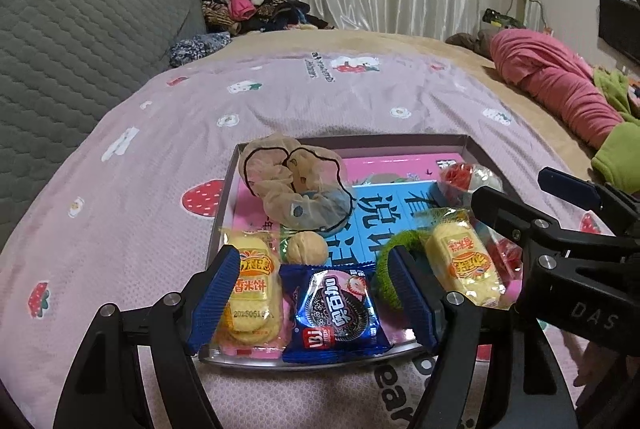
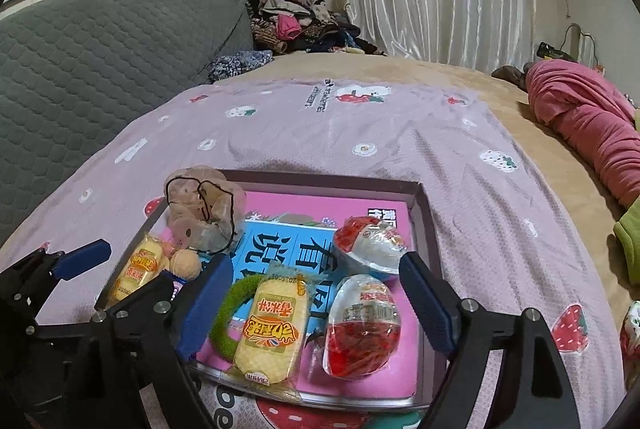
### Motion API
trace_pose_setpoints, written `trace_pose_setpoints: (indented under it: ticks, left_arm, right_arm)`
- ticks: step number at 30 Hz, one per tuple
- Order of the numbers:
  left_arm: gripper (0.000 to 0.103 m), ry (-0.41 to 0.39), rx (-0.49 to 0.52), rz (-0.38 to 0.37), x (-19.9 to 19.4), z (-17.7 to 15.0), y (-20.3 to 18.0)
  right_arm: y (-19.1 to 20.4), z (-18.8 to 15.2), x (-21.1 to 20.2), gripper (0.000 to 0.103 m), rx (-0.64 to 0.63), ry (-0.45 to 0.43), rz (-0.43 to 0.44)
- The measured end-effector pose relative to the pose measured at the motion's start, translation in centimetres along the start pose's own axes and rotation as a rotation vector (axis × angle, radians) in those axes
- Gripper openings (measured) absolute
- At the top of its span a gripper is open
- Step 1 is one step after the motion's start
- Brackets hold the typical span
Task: Organize objects
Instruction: 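Lower and release the cookie packet with the left tool while the right tool releases the cake packet, then open both tools and withdraw them from the tray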
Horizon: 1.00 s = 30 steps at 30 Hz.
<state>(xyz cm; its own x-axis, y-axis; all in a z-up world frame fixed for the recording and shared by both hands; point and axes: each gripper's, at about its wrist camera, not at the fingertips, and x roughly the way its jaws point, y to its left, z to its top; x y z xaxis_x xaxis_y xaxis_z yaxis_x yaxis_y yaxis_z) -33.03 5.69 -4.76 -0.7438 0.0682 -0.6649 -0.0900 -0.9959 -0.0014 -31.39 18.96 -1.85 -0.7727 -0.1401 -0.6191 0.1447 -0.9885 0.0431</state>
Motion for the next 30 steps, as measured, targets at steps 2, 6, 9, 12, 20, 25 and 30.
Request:
trace_pose_setpoints:
  ticks: [2,6,9,12,20,25,30]
  left_arm:
    - [0.078,-0.008,-0.001,0.008,-0.4,0.1,0.1]
    - [0.078,-0.033,-0.018,0.008,-1.6,0.6,0.7]
    - [0.078,-0.049,-0.026,0.017,-2.3,0.8,1.1]
    - [0.078,-0.058,-0.036,0.019,-3.0,1.0,1.4]
    - [0.078,-0.081,-0.059,0.008,-5.2,1.4,2.1]
    - [0.078,-0.091,-0.072,0.032,-7.0,1.3,2.5]
    - [0.099,-0.094,-0.077,0.055,-9.2,0.7,2.7]
  right_arm:
    - [-0.2,0.1,-0.3,0.088,0.007,-0.009,-0.001]
    - [-0.3,0.5,-1.3,0.089,0.016,-0.033,-0.006]
    - [-0.3,0.7,-2.1,0.089,0.022,-0.055,-0.008]
    - [-0.1,0.8,-3.0,0.089,0.025,-0.071,-0.004]
    - [0.2,0.6,-4.8,0.09,0.042,-0.063,-0.01]
    - [1.0,0.7,-6.5,0.09,0.02,-0.067,-0.014]
    - [1.9,0.7,-8.3,0.09,-0.012,-0.063,-0.014]
